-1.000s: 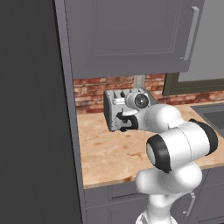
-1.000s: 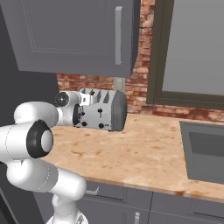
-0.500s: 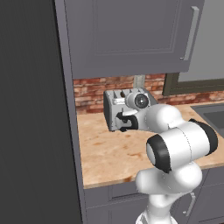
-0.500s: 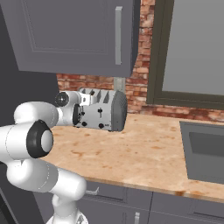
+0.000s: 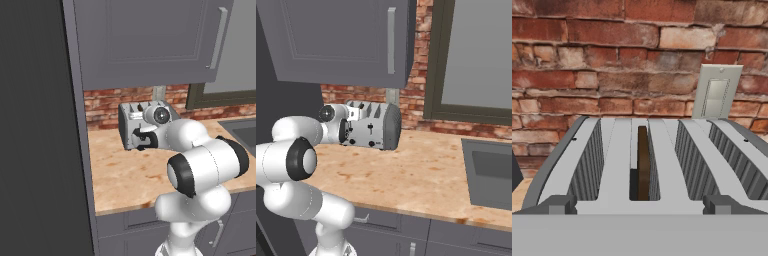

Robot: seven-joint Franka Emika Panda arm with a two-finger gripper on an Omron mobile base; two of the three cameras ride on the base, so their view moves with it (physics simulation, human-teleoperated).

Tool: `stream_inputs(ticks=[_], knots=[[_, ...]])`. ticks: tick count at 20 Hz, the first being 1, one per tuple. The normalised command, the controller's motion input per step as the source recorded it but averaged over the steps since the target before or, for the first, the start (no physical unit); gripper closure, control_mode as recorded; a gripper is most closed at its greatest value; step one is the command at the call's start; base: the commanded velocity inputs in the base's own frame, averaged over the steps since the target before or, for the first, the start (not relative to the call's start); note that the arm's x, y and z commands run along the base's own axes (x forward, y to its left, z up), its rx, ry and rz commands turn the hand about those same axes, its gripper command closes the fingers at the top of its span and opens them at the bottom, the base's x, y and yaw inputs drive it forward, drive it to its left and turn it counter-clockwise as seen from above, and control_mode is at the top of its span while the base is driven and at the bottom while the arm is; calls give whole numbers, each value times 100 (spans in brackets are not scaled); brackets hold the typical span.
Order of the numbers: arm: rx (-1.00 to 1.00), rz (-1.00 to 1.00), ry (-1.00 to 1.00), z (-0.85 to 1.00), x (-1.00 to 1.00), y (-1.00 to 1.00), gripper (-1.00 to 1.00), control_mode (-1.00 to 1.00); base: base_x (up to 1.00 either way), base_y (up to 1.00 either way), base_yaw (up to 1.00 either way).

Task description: Start the toaster. Once the lever pops up, take the bread to the plate on the dining counter.

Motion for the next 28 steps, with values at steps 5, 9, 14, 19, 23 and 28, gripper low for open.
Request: stream_inputs(ticks=[5, 9, 14, 19, 23, 28], knots=[[0, 0, 0, 0, 0, 0, -100, -100, 0, 0, 0], [0, 0, 0, 0, 0, 0, -100, -100, 0, 0, 0], [0, 0, 0, 0, 0, 0, -100, -100, 0, 0, 0], [0, 0, 0, 0, 0, 0, -100, -100, 0, 0, 0], [0, 0, 0, 0, 0, 0, -100, -100, 0, 0, 0], [0, 0, 0, 0, 0, 0, -100, -100, 0, 0, 0]])
